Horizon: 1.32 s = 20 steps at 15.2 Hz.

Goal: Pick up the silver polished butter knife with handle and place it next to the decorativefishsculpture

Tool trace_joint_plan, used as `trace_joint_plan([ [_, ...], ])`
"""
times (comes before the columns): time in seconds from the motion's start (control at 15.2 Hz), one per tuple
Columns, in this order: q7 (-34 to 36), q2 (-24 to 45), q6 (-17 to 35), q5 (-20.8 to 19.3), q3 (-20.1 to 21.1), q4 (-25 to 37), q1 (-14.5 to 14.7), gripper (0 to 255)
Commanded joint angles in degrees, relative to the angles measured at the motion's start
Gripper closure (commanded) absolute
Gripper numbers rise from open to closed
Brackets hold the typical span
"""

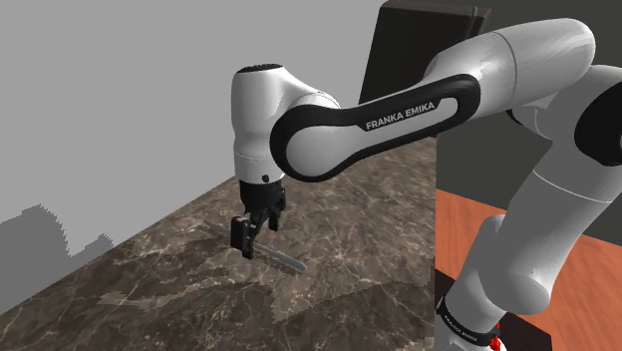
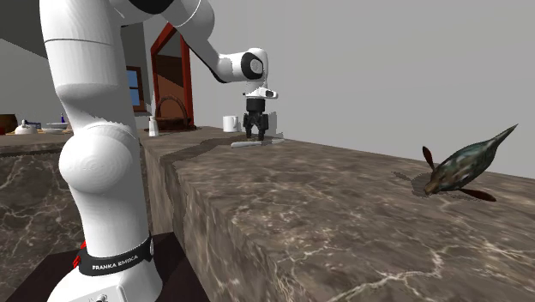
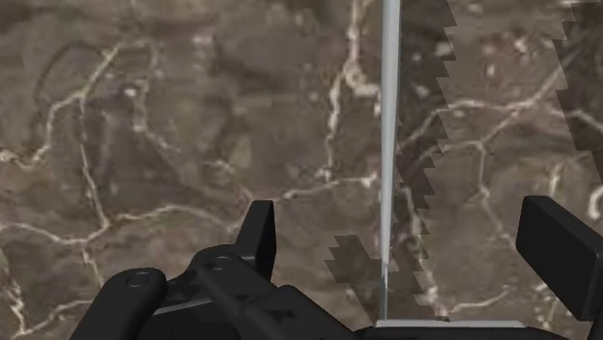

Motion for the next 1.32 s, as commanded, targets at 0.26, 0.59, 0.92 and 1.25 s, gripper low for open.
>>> trace_joint_plan([
  [0.26, 0.0, 0.0, 0.0, 0.0, 0.0, 0.0, 0.0, 255],
  [0.59, 0.0, 0.0, 0.0, 0.0, 0.0, 0.0, 0.0, 255],
  [0.92, -0.2, -0.8, -3.0, 0.3, -0.1, 2.3, -0.1, 255],
  [1.25, -0.4, -1.4, -6.8, 0.6, -0.3, 5.5, -0.2, 255],
])
